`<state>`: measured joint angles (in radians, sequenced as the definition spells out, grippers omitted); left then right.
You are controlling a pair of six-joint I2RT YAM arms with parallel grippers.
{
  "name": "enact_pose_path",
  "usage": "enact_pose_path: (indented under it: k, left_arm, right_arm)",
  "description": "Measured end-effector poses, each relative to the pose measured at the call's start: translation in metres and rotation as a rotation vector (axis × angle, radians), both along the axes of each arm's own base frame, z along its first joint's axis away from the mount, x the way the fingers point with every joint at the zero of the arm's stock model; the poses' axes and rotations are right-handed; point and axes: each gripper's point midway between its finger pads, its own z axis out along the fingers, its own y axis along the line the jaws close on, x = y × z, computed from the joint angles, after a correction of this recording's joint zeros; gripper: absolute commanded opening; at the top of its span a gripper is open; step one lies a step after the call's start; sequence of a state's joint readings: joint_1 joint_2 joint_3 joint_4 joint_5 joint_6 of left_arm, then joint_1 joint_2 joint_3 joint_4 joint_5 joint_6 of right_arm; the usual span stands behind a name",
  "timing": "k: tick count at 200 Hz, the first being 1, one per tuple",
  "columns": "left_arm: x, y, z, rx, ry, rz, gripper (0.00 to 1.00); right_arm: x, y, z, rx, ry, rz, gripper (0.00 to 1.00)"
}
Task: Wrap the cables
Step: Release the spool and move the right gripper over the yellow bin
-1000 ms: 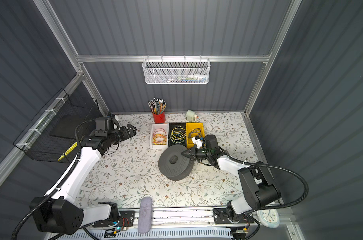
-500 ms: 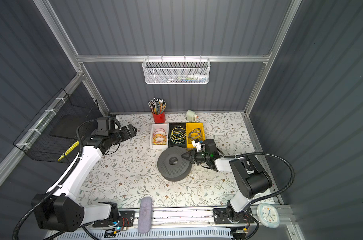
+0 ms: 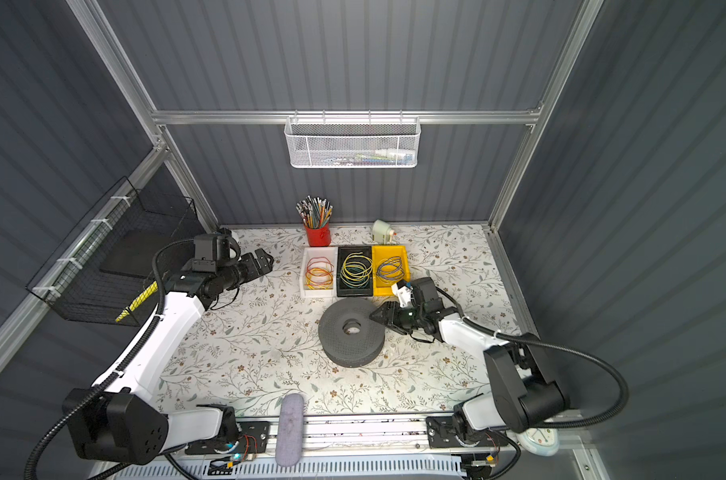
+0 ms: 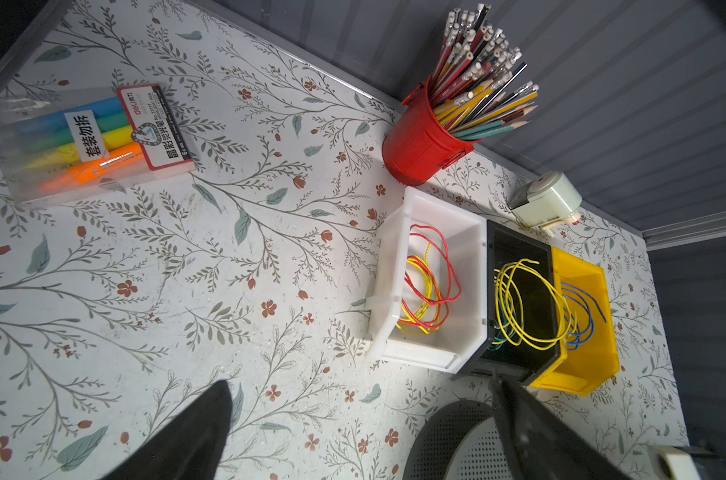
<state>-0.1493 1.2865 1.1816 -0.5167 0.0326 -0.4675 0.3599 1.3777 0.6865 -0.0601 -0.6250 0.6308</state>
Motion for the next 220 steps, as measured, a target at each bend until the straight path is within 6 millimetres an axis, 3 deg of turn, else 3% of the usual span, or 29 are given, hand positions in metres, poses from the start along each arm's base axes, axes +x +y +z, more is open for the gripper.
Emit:
enact_pose_path:
  k: [40, 67, 88, 165, 220]
  left_arm:
    - [-0.010, 0.003, -0.009, 0.013, 0.012, 0.001, 0.99]
    - [-0.021, 0.005, -0.024, 0.020, 0.042, 0.003, 0.99]
    - [-0.027, 0.006, -0.028, 0.028, 0.056, -0.002, 0.99]
    - [-0.048, 0.010, -0.025, 0.043, 0.039, -0.012, 0.99]
    - [-0.052, 0.010, -0.035, 0.046, 0.054, -0.014, 0.99]
  right_arm:
    - [0.016, -0.029, 0.069, -0.149, -0.181, -0.051, 0.63]
    - [0.045, -0.042, 0.120, -0.262, -0.303, -0.094, 0.59]
    - [0.074, -0.047, 0.138, -0.351, -0.348, -0.115, 0.55]
    - [0.150, -0.048, 0.104, -0.575, -0.273, -0.092, 0.38]
    - [0.156, -0.047, 0.065, -0.652, -0.202, -0.063, 0.41]
